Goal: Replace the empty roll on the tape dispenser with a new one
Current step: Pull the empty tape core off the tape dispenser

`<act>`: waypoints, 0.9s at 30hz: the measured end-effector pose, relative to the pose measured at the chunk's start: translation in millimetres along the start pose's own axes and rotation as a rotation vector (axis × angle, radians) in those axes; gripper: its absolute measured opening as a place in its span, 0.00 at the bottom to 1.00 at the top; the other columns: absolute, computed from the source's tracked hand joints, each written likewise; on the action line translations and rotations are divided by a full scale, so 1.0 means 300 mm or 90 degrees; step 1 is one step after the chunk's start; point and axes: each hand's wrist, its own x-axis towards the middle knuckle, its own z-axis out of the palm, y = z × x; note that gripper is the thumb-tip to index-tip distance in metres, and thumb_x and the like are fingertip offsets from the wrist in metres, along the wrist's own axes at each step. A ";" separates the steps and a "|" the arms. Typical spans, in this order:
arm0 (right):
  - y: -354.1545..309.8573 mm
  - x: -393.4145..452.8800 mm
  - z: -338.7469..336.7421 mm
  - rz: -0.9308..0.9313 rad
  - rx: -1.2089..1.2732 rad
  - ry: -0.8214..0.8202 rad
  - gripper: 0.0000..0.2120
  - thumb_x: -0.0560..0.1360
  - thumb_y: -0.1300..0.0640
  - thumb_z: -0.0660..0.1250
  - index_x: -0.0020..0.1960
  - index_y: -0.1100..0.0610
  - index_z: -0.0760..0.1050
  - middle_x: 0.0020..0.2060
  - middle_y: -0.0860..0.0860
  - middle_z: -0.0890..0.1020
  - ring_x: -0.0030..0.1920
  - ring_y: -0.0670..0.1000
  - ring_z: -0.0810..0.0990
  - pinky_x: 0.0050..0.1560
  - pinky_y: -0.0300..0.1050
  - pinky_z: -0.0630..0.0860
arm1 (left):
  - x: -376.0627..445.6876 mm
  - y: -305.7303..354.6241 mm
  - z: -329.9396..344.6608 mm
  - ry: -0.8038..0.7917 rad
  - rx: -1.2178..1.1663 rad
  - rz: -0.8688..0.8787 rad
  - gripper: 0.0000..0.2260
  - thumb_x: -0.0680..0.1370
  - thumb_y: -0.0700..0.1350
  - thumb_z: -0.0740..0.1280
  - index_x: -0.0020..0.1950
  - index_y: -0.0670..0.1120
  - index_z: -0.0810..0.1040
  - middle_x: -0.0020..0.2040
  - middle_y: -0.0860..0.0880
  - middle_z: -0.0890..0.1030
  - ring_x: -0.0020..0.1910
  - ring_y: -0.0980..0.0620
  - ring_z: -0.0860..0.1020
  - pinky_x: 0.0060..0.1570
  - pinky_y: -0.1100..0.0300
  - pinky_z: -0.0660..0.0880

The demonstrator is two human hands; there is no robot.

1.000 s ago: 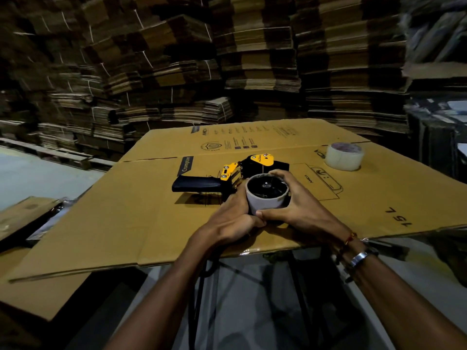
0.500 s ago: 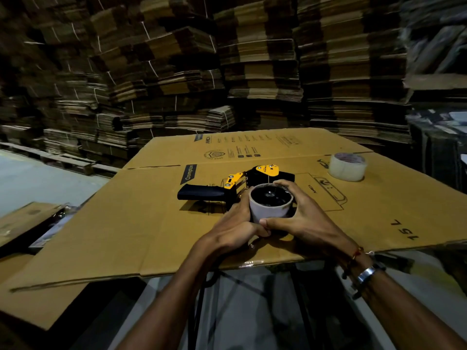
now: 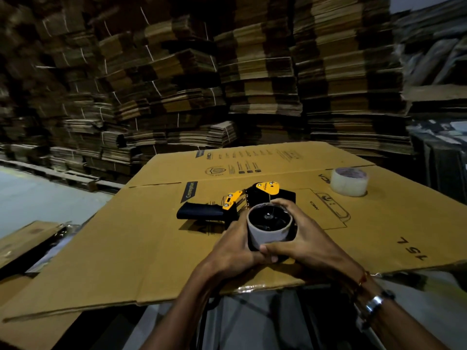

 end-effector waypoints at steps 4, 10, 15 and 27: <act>-0.001 0.000 0.001 -0.010 -0.008 -0.002 0.42 0.61 0.48 0.83 0.70 0.41 0.65 0.61 0.38 0.78 0.64 0.40 0.76 0.67 0.48 0.75 | 0.000 -0.005 0.004 0.004 0.007 -0.002 0.47 0.58 0.58 0.80 0.73 0.63 0.61 0.67 0.56 0.73 0.68 0.54 0.70 0.68 0.47 0.71; -0.005 0.000 0.005 -0.022 -0.028 0.015 0.43 0.60 0.44 0.82 0.70 0.42 0.66 0.62 0.40 0.78 0.64 0.42 0.77 0.65 0.50 0.76 | 0.004 -0.005 0.006 0.004 0.007 -0.005 0.48 0.57 0.58 0.80 0.73 0.62 0.61 0.67 0.55 0.73 0.69 0.53 0.70 0.68 0.47 0.71; -0.007 -0.003 0.002 -0.028 -0.013 -0.003 0.43 0.61 0.48 0.82 0.70 0.42 0.65 0.63 0.40 0.78 0.65 0.43 0.76 0.66 0.51 0.76 | 0.000 0.000 -0.001 -0.001 -0.003 -0.001 0.48 0.57 0.58 0.79 0.73 0.62 0.61 0.68 0.56 0.72 0.69 0.54 0.69 0.69 0.47 0.70; -0.014 -0.012 0.006 -0.047 -0.031 0.031 0.43 0.60 0.43 0.82 0.70 0.40 0.65 0.62 0.41 0.79 0.63 0.42 0.78 0.64 0.51 0.77 | -0.001 0.003 -0.006 -0.012 0.001 -0.011 0.48 0.58 0.58 0.80 0.74 0.62 0.60 0.67 0.57 0.73 0.69 0.53 0.70 0.69 0.47 0.71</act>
